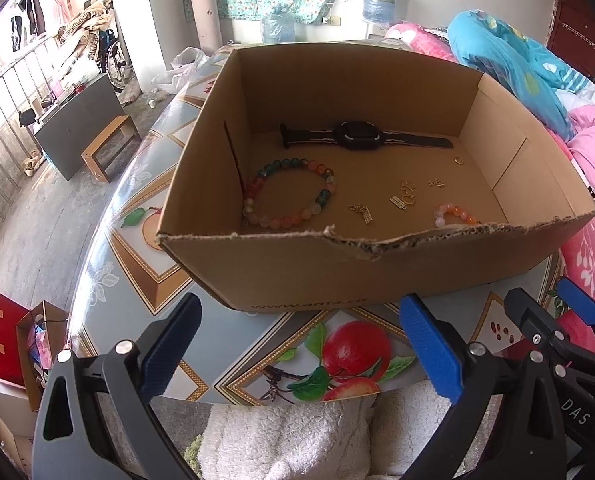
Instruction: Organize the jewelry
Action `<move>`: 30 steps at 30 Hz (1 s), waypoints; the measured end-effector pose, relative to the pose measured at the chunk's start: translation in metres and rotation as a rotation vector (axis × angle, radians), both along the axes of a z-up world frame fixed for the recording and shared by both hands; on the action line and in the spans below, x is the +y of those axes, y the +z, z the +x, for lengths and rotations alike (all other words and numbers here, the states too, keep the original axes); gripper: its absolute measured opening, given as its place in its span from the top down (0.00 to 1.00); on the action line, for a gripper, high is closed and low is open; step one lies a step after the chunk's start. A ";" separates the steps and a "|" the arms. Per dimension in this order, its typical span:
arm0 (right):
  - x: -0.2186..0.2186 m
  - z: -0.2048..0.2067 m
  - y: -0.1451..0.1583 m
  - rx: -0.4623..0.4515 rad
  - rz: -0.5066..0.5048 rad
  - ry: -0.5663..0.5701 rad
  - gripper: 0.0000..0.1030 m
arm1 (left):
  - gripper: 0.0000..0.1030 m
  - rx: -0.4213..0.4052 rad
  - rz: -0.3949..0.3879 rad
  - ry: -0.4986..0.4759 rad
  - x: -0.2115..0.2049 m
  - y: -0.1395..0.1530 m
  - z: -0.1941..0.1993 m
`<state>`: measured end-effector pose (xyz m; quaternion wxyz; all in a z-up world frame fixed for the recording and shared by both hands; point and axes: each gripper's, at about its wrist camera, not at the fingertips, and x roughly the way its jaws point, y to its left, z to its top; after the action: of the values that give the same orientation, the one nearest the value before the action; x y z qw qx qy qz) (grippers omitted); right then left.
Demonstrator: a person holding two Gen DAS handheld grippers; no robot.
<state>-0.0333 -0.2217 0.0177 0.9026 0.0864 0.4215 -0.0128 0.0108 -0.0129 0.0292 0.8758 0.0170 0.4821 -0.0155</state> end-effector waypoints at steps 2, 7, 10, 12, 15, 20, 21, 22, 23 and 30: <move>0.001 0.001 0.000 0.003 -0.004 0.005 0.14 | 0.06 -0.003 -0.004 0.003 0.001 0.002 -0.001; 0.002 0.002 0.001 0.004 -0.014 0.014 0.15 | 0.06 -0.002 -0.007 0.001 0.003 0.002 0.000; 0.002 0.003 0.001 0.005 -0.013 0.011 0.14 | 0.06 -0.001 -0.008 0.001 0.003 0.002 0.000; 0.003 0.002 0.001 0.005 -0.014 0.009 0.15 | 0.06 0.001 -0.011 0.002 0.003 0.002 0.000; 0.004 0.003 0.001 0.007 -0.018 0.007 0.15 | 0.06 0.005 -0.012 0.001 0.002 0.002 0.001; 0.003 0.003 0.000 0.008 -0.017 0.004 0.15 | 0.06 0.011 -0.011 0.000 0.000 0.000 0.002; 0.003 0.002 0.001 0.006 -0.017 0.002 0.15 | 0.06 0.011 -0.010 0.002 0.000 0.000 0.002; 0.003 0.002 0.001 0.005 -0.016 0.000 0.15 | 0.06 0.010 -0.011 0.003 0.000 0.000 0.003; 0.002 0.002 0.002 0.004 -0.015 -0.001 0.15 | 0.06 0.009 -0.012 0.005 0.000 0.000 0.003; 0.003 0.001 0.002 0.002 -0.016 0.000 0.15 | 0.06 0.007 -0.010 0.014 0.004 0.001 0.003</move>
<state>-0.0322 -0.2191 0.0200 0.9030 0.0793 0.4221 -0.0162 0.0138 -0.0094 0.0298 0.8742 0.0094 0.4854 -0.0118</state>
